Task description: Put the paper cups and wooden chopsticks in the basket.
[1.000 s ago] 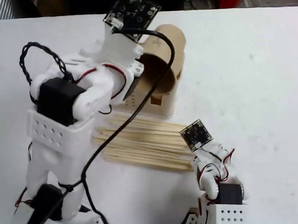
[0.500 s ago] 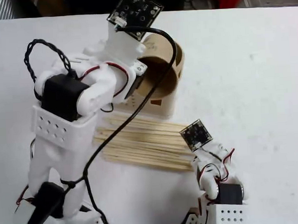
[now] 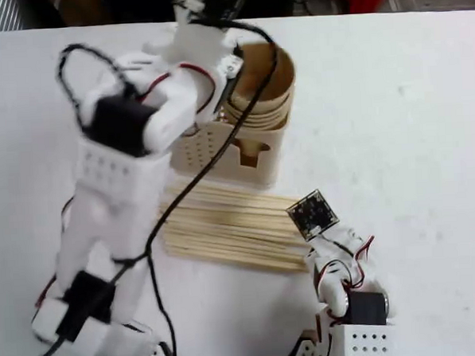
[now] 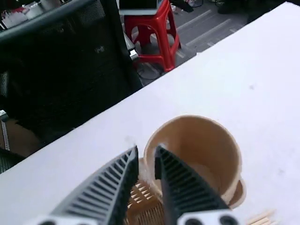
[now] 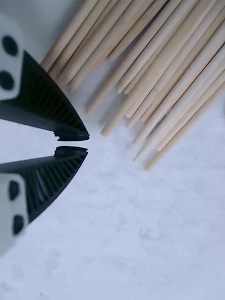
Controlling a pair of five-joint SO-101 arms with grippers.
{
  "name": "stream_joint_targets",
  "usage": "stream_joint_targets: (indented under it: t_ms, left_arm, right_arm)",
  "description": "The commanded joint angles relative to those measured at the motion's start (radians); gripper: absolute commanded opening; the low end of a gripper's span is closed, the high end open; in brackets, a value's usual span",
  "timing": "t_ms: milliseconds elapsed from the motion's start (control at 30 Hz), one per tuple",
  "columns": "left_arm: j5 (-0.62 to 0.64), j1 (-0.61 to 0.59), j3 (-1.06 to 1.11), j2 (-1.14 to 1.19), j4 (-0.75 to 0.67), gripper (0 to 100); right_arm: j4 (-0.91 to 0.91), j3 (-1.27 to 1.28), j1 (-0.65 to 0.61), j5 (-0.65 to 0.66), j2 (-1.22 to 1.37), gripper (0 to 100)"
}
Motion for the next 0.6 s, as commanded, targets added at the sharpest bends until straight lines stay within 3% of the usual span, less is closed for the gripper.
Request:
stream_joint_targets:
  t_ms: [0,567]
  left_arm:
    - [-0.002,-0.012,-0.017,0.084,-0.068,8]
    - [0.002,-0.041,-0.009,0.311,-0.057,8]
  right_arm:
    - [-0.002,0.009,0.002,0.014,-0.008,4.2]
    - [-0.004,0.009,0.002,0.014,-0.01,4.2]
